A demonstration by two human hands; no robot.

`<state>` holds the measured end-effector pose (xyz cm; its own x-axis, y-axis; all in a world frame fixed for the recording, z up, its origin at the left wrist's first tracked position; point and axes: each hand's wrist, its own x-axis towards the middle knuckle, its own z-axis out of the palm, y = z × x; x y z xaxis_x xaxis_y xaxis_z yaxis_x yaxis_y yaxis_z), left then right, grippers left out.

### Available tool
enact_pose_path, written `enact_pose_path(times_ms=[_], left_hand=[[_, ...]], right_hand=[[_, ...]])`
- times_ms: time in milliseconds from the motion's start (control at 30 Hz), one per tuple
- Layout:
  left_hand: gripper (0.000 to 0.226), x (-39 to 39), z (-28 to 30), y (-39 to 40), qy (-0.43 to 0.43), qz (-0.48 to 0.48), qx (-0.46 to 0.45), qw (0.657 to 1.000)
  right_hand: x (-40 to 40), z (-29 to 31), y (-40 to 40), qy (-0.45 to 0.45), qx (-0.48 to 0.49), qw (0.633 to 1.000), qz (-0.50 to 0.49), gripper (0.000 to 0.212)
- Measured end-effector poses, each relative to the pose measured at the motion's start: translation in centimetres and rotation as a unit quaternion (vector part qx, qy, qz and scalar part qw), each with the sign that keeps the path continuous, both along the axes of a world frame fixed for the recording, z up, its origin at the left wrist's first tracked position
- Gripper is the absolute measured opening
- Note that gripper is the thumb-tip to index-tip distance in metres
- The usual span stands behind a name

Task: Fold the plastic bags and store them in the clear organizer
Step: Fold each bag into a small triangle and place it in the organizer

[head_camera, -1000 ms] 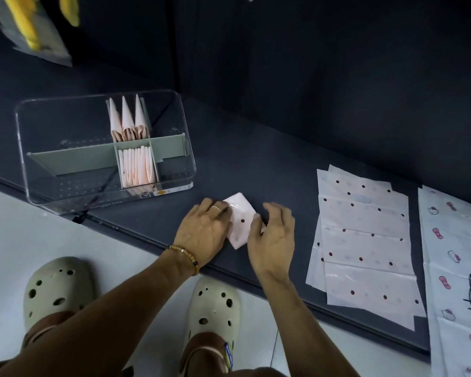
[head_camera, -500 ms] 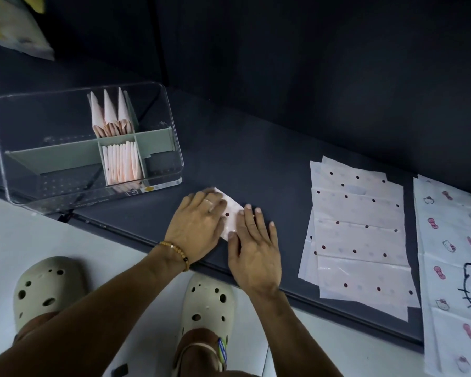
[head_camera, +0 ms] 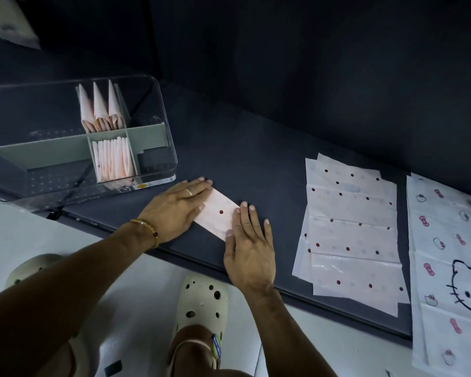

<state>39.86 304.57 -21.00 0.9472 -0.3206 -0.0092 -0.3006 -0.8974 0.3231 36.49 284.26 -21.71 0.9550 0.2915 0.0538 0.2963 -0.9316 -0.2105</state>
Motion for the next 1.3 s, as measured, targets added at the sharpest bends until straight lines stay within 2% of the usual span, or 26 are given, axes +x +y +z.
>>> enact_pose_path(times_ms=[200,267,433,600,700,733,800,900,967,1033,1100,1167,1300], left_hand=[[0.062,0.1,0.7,-0.4,0.014,0.039,-0.010,0.999],[0.063,0.6,0.9,-2.0,0.002,0.010,0.003,1.000],[0.035,2.9,2.1,-5.6,-0.064,0.004,0.100,0.993],[0.019,3.2,3.1,-5.3,0.019,0.018,0.074,0.997],[0.014,1.9,3.6,-4.5,0.046,0.029,0.062,0.997],[0.011,1.4,3.9,-4.1,0.061,0.044,0.025,0.997],[0.005,0.5,5.0,-3.2,0.110,0.092,-0.116,0.983],[0.014,-0.6,7.2,-1.7,0.131,0.149,-0.330,0.923],[0.015,-0.9,8.7,-0.6,0.116,0.191,-0.420,0.880],[0.012,-0.8,9.9,0.4,0.093,0.231,-0.496,0.832],[0.009,-0.6,10.7,1.7,0.078,0.263,-0.551,0.788],[0.011,-0.1,11.2,3.1,0.056,0.286,-0.575,0.765],[0.010,1.4,11.2,6.8,-0.062,0.357,-0.519,0.774]], right_hand=[[0.0,-0.1,0.0,0.008,-0.006,1.000,0.002,0.056],[0.0,0.0,0.0,0.009,-0.002,1.000,-0.001,0.055],[0.0,0.0,0.0,0.018,0.015,1.000,0.006,0.057],[0.0,0.2,-0.5,0.024,0.049,0.998,0.012,0.050],[0.2,0.8,-0.3,0.063,0.067,0.996,0.014,0.050],[0.3,1.2,-0.1,0.080,0.096,0.992,0.009,0.051],[0.6,2.6,0.5,0.111,0.195,0.974,-0.035,0.053],[1.9,5.8,1.8,0.156,0.345,0.917,-0.128,0.048],[3.0,7.9,2.8,0.184,0.450,0.862,-0.145,0.025],[4.2,9.7,4.1,0.184,0.497,0.837,-0.137,0.003],[5.2,11.1,5.6,0.187,0.511,0.831,-0.114,0.006],[6.2,12.1,7.4,0.176,0.500,0.844,-0.089,0.011],[8.4,12.8,10.6,0.127,0.493,0.856,-0.087,0.018]])
